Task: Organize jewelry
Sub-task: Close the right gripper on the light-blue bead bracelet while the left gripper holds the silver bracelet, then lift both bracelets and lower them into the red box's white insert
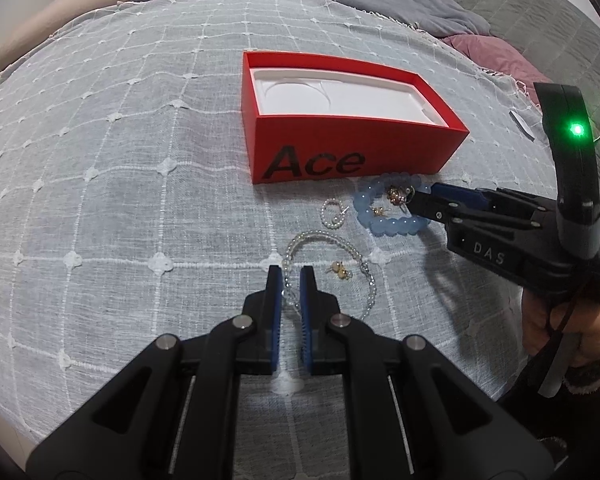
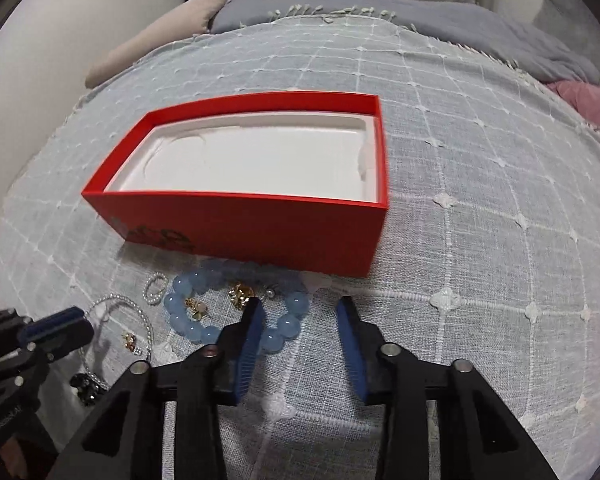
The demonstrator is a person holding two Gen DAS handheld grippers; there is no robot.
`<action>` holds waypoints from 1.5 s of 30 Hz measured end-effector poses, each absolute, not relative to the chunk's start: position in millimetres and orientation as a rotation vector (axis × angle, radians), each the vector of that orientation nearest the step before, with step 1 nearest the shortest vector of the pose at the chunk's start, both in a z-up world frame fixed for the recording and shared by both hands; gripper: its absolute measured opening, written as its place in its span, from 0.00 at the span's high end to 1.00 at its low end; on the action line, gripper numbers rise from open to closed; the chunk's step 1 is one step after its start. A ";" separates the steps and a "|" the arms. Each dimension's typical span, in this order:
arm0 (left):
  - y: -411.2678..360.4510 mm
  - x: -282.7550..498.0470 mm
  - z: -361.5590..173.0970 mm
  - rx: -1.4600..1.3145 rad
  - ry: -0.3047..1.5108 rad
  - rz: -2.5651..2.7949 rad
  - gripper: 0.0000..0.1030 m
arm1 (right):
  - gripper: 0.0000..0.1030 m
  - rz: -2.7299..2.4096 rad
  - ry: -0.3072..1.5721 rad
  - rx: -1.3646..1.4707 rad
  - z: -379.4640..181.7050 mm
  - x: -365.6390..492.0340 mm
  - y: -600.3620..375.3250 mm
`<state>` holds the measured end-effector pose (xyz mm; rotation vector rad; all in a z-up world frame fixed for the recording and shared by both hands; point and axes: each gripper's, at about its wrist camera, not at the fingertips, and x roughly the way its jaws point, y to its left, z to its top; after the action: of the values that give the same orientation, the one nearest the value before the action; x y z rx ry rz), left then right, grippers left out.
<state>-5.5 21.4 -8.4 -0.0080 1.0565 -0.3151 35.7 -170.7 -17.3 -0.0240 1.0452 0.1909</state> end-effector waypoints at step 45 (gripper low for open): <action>1.3 56.3 88.1 -0.196 0.800 -0.442 0.90 | 0.89 0.301 0.717 0.165 127.4 38.7 -177.6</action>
<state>56.3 1.3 88.1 -0.1964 0.8000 -0.4421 38.7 -177.6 127.4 0.1652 0.7171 0.3014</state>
